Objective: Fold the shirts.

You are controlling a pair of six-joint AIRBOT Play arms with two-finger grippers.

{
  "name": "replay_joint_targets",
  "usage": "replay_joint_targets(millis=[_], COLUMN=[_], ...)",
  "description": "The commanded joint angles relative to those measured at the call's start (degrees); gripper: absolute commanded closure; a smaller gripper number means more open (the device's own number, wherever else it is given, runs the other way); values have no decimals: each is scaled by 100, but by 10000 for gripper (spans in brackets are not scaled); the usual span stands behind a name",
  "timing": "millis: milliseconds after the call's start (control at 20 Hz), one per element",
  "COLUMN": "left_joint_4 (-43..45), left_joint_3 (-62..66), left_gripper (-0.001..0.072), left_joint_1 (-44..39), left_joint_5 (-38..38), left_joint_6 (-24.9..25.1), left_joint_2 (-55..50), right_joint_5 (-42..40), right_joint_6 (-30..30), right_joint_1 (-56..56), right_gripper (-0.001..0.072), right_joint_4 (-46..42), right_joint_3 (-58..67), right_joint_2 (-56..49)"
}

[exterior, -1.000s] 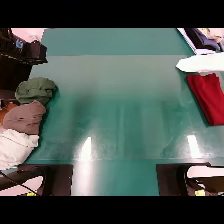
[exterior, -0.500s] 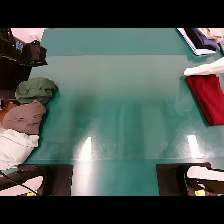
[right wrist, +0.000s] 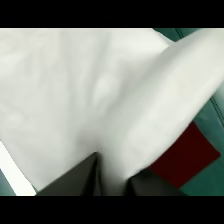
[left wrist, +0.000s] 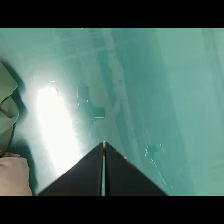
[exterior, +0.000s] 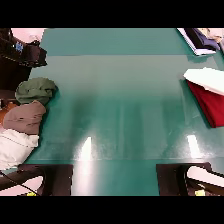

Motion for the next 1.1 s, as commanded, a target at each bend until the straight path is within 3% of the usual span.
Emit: replay_joint_targets(millis=[0, 50, 250, 350, 400, 450, 500, 550, 750, 1050], left_joint_4=[2, 2, -2, -17, -17, -17, -17, -17, -17, -17], left_joint_3=[-2, -2, -2, -2, -2, -2, -2, -2, -2, -2], left_gripper=[678, 678, 678, 678, 678, 678, 678, 677, 677, 678], left_joint_1=[7, 7, 7, 7, 7, 7, 7, 7, 7, 7], left_joint_5=[-4, -4, -42, -79, -4, 83, 195, 304, 824, 1202], left_joint_6=[33, 31, 11, -17, -17, -17, -17, -17, -17, -17], left_joint_2=[4, 4, 4, 4, 4, 4, 4, 4, 4, 4], right_joint_5=[186, 302, 632, 649, 651, 651, 651, 640, 645, 664], right_joint_6=[391, 391, 629, 625, 621, 621, 605, 599, 407, 407], right_joint_1=[-4, -4, 4, 4, 4, 11, 11, 11, 15, 649], right_gripper=[247, 169, 173, 194, 246, 359, 490, 664, 690, 692], right_joint_4=[-951, -1038, -986, -315, 72, 485, 931, 1360, 2221, 2190], right_joint_3=[-595, -662, -684, -684, -684, -684, -684, -684, -684, -684], right_joint_2=[170, 164, 232, 413, 522, 647, 772, 896, 1327, 1663])
